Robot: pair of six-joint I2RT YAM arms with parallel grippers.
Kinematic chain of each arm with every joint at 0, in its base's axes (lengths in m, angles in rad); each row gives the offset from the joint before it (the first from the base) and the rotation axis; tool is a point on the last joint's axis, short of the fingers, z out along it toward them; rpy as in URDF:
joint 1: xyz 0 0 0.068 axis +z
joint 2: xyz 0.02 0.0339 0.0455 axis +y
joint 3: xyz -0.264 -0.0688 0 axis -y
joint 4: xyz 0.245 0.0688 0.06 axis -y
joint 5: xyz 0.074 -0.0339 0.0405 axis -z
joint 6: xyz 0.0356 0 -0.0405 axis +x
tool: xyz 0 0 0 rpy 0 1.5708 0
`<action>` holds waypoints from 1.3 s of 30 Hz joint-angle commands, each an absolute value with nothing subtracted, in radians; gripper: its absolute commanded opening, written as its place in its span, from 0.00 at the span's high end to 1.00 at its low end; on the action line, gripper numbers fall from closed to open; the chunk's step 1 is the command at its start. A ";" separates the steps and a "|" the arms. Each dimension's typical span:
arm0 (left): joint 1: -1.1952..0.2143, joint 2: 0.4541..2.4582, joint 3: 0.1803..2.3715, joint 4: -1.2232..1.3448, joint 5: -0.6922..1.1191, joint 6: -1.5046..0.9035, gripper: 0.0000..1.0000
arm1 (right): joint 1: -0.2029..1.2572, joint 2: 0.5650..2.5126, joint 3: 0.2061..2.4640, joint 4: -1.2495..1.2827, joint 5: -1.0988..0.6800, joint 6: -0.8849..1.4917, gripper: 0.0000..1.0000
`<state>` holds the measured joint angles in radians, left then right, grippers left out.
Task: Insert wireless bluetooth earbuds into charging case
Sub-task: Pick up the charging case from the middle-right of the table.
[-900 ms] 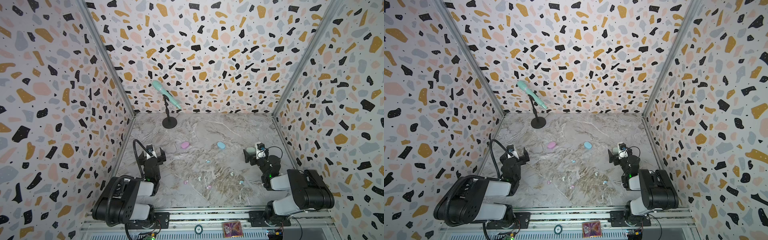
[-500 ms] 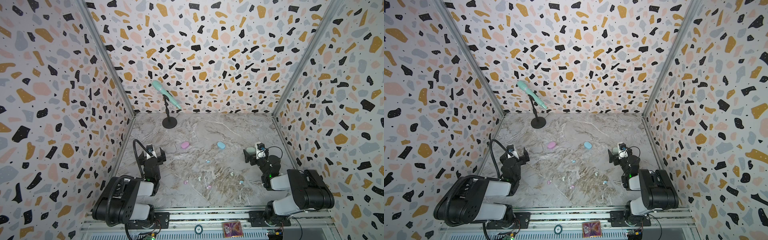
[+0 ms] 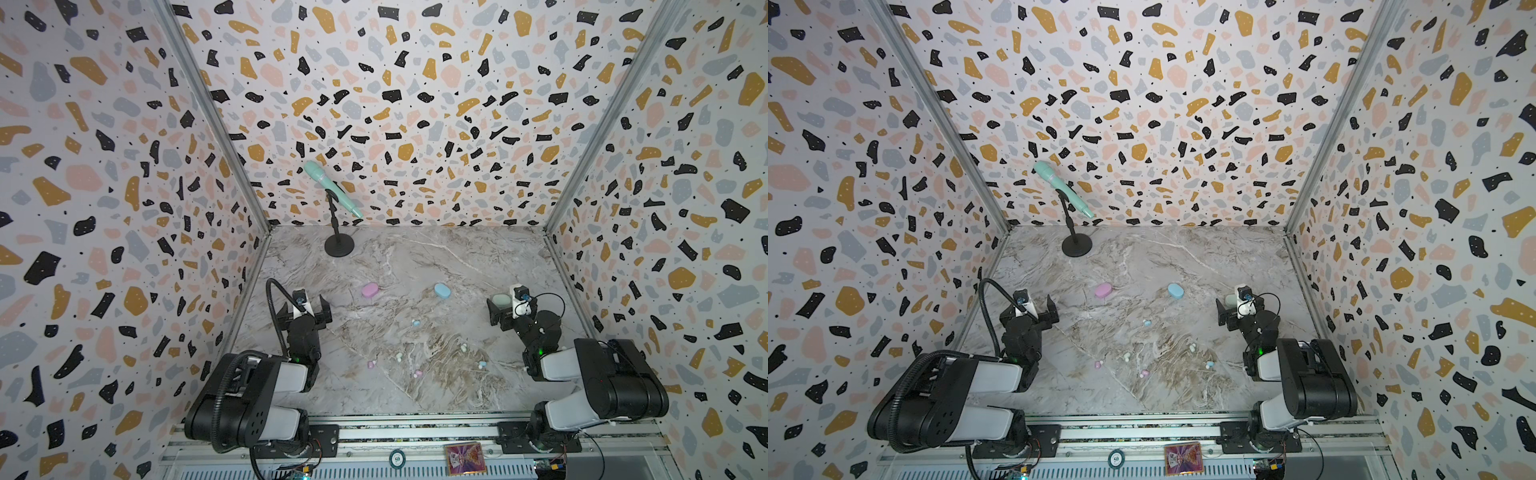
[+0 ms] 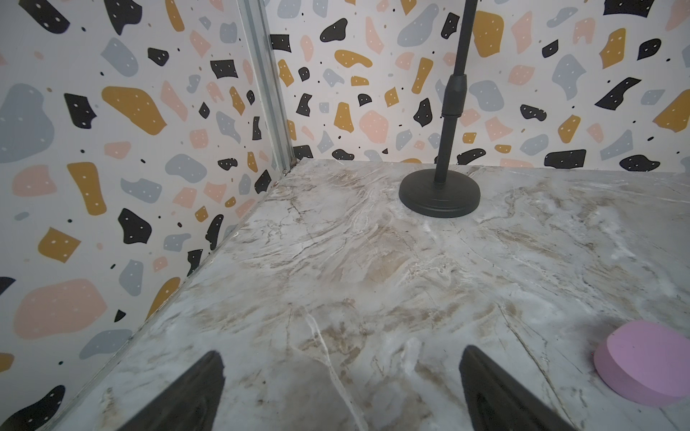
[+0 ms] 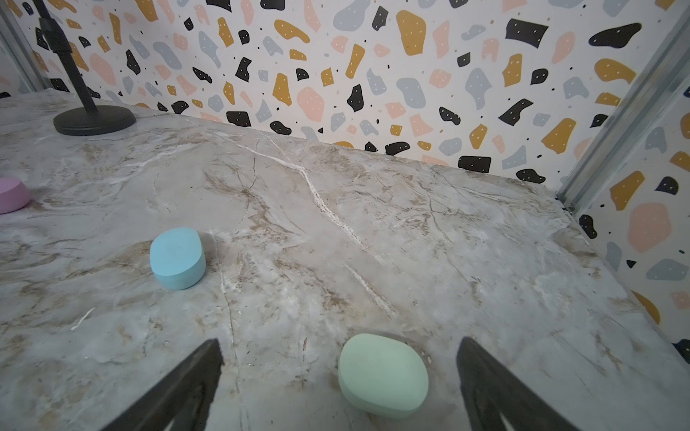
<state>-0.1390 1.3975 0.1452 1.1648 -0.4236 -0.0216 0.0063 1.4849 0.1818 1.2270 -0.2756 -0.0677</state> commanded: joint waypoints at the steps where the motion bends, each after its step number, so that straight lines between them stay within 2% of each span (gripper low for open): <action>1: -0.133 1.395 0.163 1.201 -0.418 -0.020 0.00 | 0.010 1.485 0.205 1.238 -0.275 -0.064 0.01; 10: -0.132 1.393 0.161 1.204 -0.418 -0.018 0.00 | 0.010 1.484 0.206 1.237 -0.275 -0.062 0.01; 12: -0.134 1.387 0.163 1.212 -0.415 -0.016 0.00 | 0.008 1.468 0.212 1.228 -0.229 -0.037 0.01; 13: -0.135 1.373 0.185 1.181 -0.401 -0.008 0.00 | 0.008 1.446 0.223 1.193 -0.207 -0.026 0.01; 15: -0.134 1.301 0.289 0.921 -0.373 0.000 0.00 | 0.008 1.355 0.281 1.012 -0.165 -0.008 0.01; 17: -0.135 1.258 0.360 0.773 -0.352 0.022 0.00 | 0.010 1.283 0.312 0.902 -0.149 0.002 0.01; 22: -0.136 1.153 0.422 0.623 -0.315 0.040 0.00 | 0.024 1.186 0.396 0.653 -0.064 0.085 0.01; 27: -0.139 1.084 0.465 0.507 -0.219 -0.035 0.00 | 0.023 1.195 0.520 0.382 -0.029 0.195 0.01; 39: -0.170 1.037 0.499 0.390 -0.112 -0.113 0.00 | 0.004 1.326 0.777 -0.060 -0.170 0.229 0.01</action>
<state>-0.1604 1.0386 0.4591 0.4118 -0.1562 -0.0887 0.0143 1.3041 0.7044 0.1123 -0.1204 0.2165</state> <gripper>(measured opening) 0.999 0.987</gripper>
